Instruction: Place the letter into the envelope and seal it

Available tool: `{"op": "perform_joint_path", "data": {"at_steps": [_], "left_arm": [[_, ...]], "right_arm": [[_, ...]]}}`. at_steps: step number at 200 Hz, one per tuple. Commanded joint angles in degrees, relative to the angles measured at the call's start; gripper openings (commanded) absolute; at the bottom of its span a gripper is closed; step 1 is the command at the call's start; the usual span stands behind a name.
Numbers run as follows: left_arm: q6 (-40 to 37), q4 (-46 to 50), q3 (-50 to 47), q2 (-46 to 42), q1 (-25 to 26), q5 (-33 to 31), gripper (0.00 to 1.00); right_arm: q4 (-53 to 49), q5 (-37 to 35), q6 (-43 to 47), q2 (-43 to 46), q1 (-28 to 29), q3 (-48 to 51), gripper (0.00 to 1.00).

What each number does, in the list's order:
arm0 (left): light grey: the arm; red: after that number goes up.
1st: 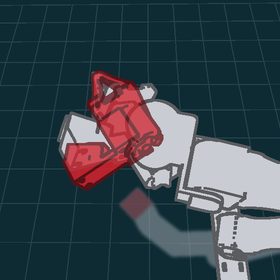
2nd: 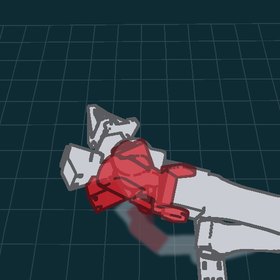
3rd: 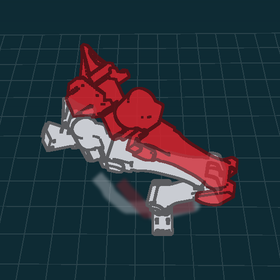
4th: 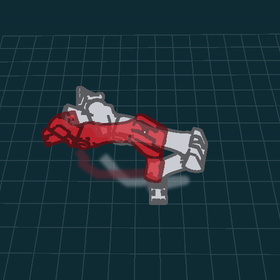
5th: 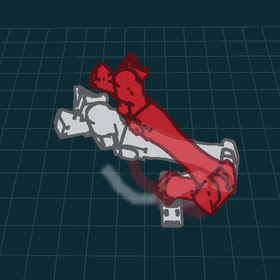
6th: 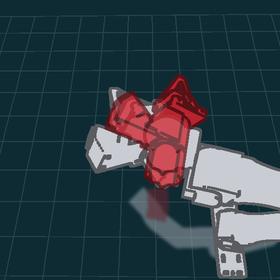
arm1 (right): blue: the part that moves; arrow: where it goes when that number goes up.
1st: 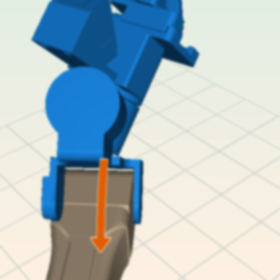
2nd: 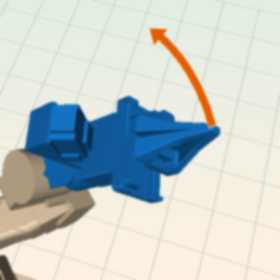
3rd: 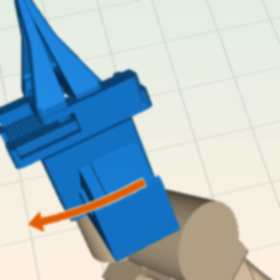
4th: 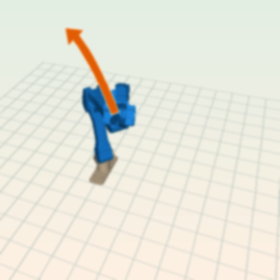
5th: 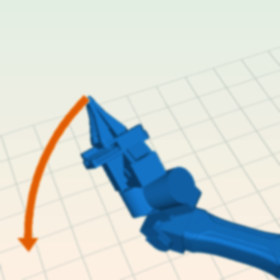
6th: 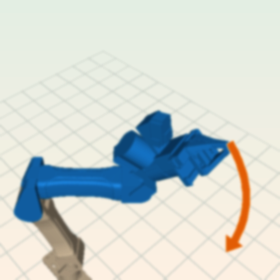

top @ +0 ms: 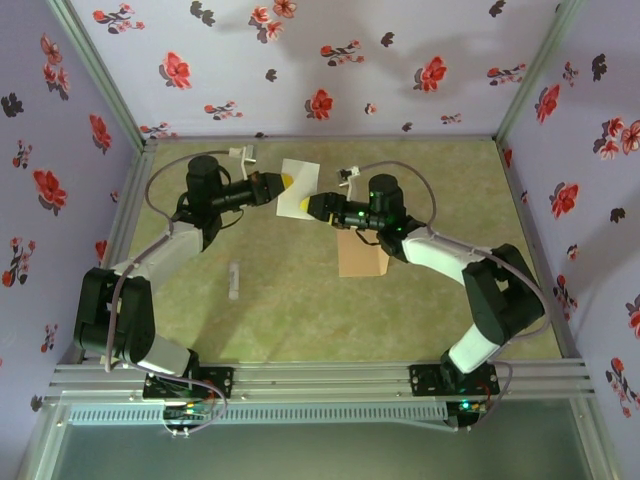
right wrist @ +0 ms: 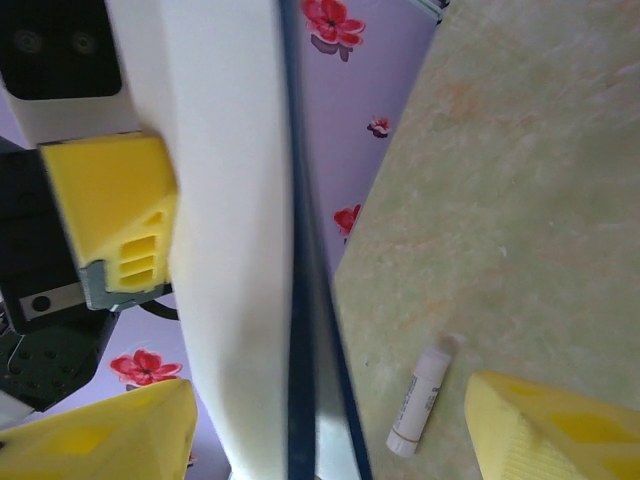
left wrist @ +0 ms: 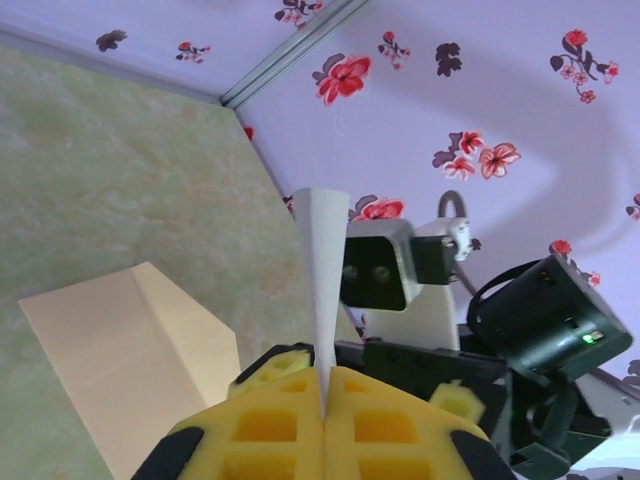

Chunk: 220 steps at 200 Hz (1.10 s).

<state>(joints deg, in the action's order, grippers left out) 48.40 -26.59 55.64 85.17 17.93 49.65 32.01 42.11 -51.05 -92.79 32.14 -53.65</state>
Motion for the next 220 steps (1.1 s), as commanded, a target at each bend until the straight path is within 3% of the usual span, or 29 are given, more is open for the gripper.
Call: {"op": "perform_joint_path", "data": {"at_steps": [1,47,100,220], "left_arm": [[2.35,-4.84,-0.53,-0.88,0.44,1.42,0.00],[2.84,-5.44,-0.35,-0.40,0.48,1.42,0.00],[3.14,-5.89,-0.75,-0.01,0.46,1.34,0.00],[1.71,-3.85,-0.88,0.33,0.51,1.28,0.00]], "right_arm": [[4.29,2.19,-1.58,-1.11,0.20,-0.73,0.70],[5.76,2.71,-1.43,-0.64,0.29,-0.47,0.63],[7.22,3.68,-1.62,-0.29,0.20,-0.43,0.45],[3.90,3.07,1.45,3.69,-0.41,0.83,0.30]]}}
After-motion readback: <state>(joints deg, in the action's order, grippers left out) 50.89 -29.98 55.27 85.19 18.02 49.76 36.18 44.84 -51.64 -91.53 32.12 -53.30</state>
